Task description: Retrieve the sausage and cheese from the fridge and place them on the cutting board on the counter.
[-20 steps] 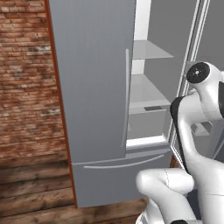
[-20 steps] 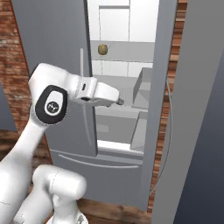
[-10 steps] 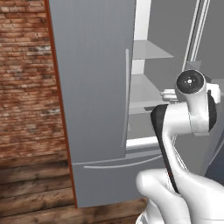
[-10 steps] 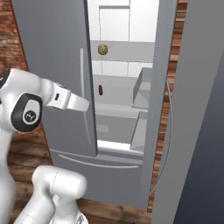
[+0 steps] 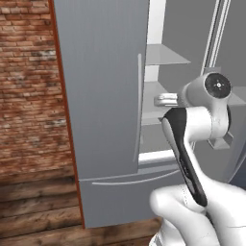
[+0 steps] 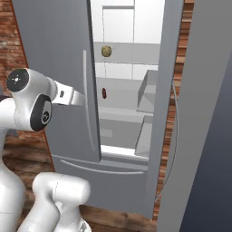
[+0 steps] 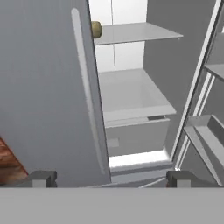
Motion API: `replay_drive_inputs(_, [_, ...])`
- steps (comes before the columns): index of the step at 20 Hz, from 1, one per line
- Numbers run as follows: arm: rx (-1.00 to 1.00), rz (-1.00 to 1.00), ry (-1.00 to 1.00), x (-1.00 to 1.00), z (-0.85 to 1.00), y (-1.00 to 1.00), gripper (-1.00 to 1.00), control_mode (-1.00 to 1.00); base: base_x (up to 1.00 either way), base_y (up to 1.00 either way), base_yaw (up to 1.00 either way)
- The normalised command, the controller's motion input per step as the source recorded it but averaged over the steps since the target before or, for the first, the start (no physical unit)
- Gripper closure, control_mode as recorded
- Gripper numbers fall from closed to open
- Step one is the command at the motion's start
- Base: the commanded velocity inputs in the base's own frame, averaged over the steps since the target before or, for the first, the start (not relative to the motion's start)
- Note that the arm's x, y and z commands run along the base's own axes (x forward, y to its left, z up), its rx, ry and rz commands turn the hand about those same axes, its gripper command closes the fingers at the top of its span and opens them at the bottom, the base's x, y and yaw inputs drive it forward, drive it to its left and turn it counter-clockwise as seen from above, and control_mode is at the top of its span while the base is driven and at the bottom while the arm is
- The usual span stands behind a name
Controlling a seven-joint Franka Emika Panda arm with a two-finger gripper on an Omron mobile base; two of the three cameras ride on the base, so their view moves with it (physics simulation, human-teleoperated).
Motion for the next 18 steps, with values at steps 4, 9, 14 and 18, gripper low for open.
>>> replay_drive_inputs(4, [0.0, 0.26, -0.04, 0.38, 0.0, 0.23, -1.0, -1.0, 0.0, 0.0, 0.0])
replay_drive_inputs(9, [0.0, 0.0, 0.0, 0.19, 0.0, 0.42, -1.0, -1.0, 0.0, 0.0, 0.0])
replay_drive_inputs(14, [0.0, -0.11, 0.0, 0.37, 0.0, 0.19, -1.0, -1.0, 0.0, 0.0, 0.0])
replay_drive_inputs(18, [0.0, -0.1, 0.0, 0.57, 0.0, 0.0, -1.0, -1.0, 0.0, 0.0, 0.0])
